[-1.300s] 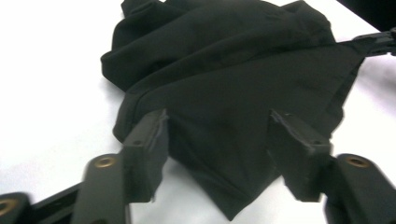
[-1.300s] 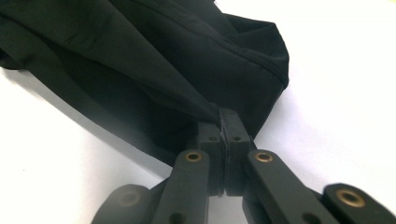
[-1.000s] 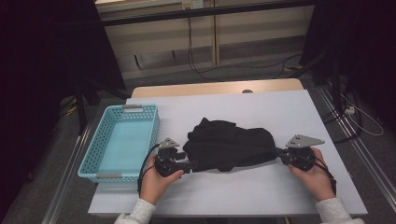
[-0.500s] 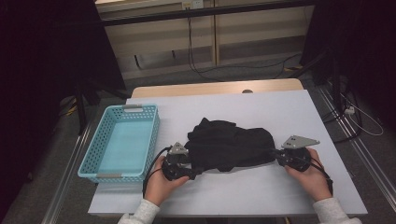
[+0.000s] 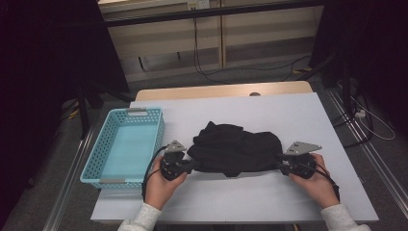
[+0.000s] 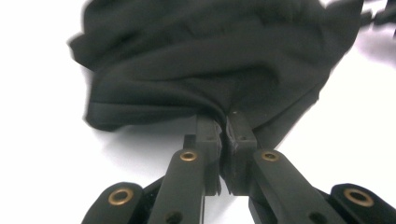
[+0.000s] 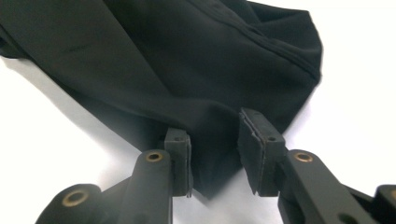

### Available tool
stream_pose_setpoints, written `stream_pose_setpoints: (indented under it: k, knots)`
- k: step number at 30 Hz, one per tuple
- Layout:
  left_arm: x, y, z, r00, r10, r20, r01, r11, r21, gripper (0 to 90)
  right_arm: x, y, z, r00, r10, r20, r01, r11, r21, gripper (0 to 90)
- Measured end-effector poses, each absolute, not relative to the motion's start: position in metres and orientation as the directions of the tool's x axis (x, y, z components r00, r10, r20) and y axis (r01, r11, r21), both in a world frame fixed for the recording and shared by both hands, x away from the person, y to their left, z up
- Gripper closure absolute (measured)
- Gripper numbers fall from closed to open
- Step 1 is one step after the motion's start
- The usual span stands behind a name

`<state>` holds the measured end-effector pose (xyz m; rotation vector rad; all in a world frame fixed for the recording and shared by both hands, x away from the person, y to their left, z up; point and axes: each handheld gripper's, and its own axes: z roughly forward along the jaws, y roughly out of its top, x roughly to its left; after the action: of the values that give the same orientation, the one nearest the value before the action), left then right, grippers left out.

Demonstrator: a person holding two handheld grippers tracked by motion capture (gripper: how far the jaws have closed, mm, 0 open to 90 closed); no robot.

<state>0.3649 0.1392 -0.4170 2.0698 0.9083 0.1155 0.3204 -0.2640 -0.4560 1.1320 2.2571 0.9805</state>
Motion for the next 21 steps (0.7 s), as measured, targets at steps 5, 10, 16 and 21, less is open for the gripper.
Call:
stream_pose_setpoints:
  k: [5, 10, 16, 21]
  knots:
    - [0.369, 0.149, -0.412, 0.707, 0.655, -0.268, 0.581, -0.322, 0.747, 86.4, 0.32, -0.272, -0.453, -0.54, 0.839, -0.061, 0.51, 0.384, 0.77, 74.2]
    - [0.372, 0.149, -0.409, 0.701, 0.66, -0.27, 0.584, -0.314, 0.749, 86.4, 0.319, -0.275, -0.44, -0.559, 0.828, -0.054, 0.491, 0.383, 0.782, 88.8]
    - [0.384, 0.144, -0.405, 0.699, 0.658, -0.279, 0.58, -0.294, 0.76, 86.4, 0.321, -0.284, -0.419, -0.517, 0.855, -0.035, 0.474, 0.319, 0.821, 87.7]
    - [0.406, 0.134, -0.409, 0.671, 0.678, -0.3, 0.609, -0.274, 0.744, 86.4, 0.347, -0.29, -0.427, -0.454, 0.89, 0.027, 0.535, 0.248, 0.807, 85.6]
